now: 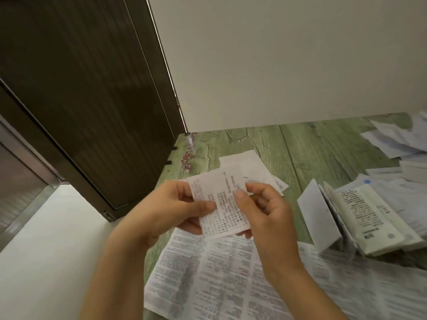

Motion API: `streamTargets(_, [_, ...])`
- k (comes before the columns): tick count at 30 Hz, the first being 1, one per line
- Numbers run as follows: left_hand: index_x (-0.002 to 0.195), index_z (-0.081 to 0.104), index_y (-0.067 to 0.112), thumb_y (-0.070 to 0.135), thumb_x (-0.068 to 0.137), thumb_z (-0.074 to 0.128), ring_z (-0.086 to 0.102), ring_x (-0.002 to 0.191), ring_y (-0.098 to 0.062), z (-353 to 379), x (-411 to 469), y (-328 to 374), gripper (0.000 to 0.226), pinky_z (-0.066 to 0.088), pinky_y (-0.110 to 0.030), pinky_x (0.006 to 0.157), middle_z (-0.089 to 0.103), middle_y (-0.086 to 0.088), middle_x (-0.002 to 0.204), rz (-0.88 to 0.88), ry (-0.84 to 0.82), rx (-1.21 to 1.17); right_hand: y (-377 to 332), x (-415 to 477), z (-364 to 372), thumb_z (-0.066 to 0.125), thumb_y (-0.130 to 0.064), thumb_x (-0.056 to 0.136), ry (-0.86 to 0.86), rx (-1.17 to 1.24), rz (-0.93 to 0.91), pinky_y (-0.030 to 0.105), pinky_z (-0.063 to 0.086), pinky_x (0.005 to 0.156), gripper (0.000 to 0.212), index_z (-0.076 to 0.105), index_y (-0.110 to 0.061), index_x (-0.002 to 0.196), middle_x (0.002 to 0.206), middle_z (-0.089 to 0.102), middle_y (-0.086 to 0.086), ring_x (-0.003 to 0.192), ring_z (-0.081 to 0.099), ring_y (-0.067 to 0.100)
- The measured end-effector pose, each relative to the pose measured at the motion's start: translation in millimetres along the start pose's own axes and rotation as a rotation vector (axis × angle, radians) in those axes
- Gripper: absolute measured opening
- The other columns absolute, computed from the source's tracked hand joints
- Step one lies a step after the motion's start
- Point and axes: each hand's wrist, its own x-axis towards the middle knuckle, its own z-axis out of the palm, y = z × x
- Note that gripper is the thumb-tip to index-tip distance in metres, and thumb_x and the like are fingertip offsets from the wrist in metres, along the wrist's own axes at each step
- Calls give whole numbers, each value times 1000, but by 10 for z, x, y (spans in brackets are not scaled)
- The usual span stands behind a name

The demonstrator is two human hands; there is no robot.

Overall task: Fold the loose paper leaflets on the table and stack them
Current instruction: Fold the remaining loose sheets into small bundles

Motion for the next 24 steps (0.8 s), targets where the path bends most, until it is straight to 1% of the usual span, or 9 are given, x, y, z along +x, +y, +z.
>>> streamTargets(3, [89,71,9,9,80,66,72,74,-18,-36,-18,1,11,57,-20,58,75,-5,84,13,35,-3,-23,13,-15,58,-9,91,-167,10,123,19,39,40,11,68,-12,88,65,68,-2,44,52,7])
streamTargets(6, [90,72,10,9,83,63,72,75,-17,3,18,21,11,58,-23,62,75,-5,84,35,92,-102,-44,42,-35,52,-1,91,-168,86,207,23,38,41,17,68,-7,88,68,69,5,42,51,13])
streamTargets(10, [84,71,9,8,88,59,69,66,-14,72,56,43,13,55,-20,54,74,-6,80,39,108,-115,-52,53,-32,51,-2,92,-136,117,228,26,41,45,16,66,-7,89,71,70,4,45,54,13])
streamTargets(12, [80,71,8,8,88,59,68,66,-14,74,62,36,15,55,-20,54,74,-7,80,43,104,-96,-42,59,-31,55,-4,91,-109,125,217,25,47,47,14,67,-10,92,77,72,4,54,62,14])
streamTargets(15, [83,71,8,8,87,60,70,68,-14,67,59,23,12,55,-20,56,74,-5,79,82,101,-63,-11,73,-40,57,0,89,-66,162,212,36,57,69,20,70,-14,93,90,73,8,82,71,23])
streamTargets(17, [84,70,9,7,85,61,70,67,-13,66,52,20,10,54,-19,55,75,-4,79,108,103,-76,3,73,-27,55,2,88,-47,182,217,38,57,77,23,71,-15,93,93,73,7,88,70,23])
streamTargets(19, [87,70,7,5,85,61,70,67,-15,67,53,21,9,55,-20,53,74,-6,80,118,108,-88,1,70,-21,54,2,89,-49,201,217,33,56,71,24,71,-15,90,90,73,5,85,69,20])
streamTargets(22, [85,71,6,0,88,57,68,64,-16,74,51,33,15,51,-19,46,73,-10,77,115,97,-112,-10,74,-34,49,5,89,-34,206,187,22,47,52,31,68,-15,74,75,69,0,72,63,16])
streamTargets(24, [78,70,4,-4,90,52,68,62,-16,81,55,34,24,50,-19,44,72,-11,76,100,105,-141,12,84,-38,44,11,87,-29,171,147,23,47,53,46,67,-20,61,76,69,-1,75,63,18])
